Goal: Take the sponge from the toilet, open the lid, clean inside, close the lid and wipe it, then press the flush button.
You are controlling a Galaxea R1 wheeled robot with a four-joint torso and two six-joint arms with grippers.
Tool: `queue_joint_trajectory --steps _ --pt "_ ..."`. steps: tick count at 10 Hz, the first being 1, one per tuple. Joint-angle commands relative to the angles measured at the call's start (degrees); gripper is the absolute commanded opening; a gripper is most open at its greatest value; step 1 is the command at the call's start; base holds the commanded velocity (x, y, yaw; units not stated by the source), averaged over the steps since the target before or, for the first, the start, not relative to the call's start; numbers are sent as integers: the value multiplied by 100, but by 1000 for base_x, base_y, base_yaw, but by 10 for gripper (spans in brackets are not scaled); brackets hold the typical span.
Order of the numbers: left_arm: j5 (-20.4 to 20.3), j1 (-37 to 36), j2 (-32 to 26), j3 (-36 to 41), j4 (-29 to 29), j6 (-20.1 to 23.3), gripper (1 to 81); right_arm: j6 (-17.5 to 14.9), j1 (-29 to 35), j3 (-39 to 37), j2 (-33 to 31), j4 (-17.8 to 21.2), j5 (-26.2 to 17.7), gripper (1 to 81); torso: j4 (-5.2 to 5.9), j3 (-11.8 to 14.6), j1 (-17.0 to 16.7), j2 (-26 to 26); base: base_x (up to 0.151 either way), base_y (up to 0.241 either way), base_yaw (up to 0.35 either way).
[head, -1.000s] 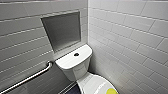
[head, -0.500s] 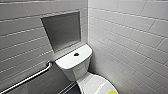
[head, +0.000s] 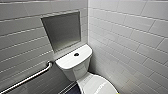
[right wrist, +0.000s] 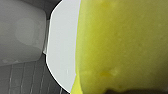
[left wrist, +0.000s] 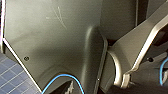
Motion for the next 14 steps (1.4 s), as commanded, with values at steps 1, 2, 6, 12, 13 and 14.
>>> queue_joint_trajectory --steps 1,2,6,12,13,14 --pt "486 -160 -706 1047 17 11 811 -59 -822 336 -610 -48 563 10 0 0 0 0 0 0 0" --pt "583 -300 -1065 1608 -1 2 811 -67 -1216 248 -618 -57 642 10 0 0 0 0 0 0 0" --pt "628 -671 -1720 2528 -107 -6 811 -76 -2379 19 -636 -110 660 10 0 0 372 -582 0 0 0" --pt "1085 -1689 -2186 3091 -853 -15 811 -32 -3065 -147 -514 -663 670 10 0 2 634 -1038 0 0 0" --pt "1085 -1856 -2195 3091 -916 -15 811 -41 -3126 -253 -435 -707 512 10 0 2 671 -1113 0 0 0" --pt "1094 -2014 -2195 3100 -951 -15 811 -41 -3144 -437 -277 -716 328 10 0 5 708 -1167 0 0 0"
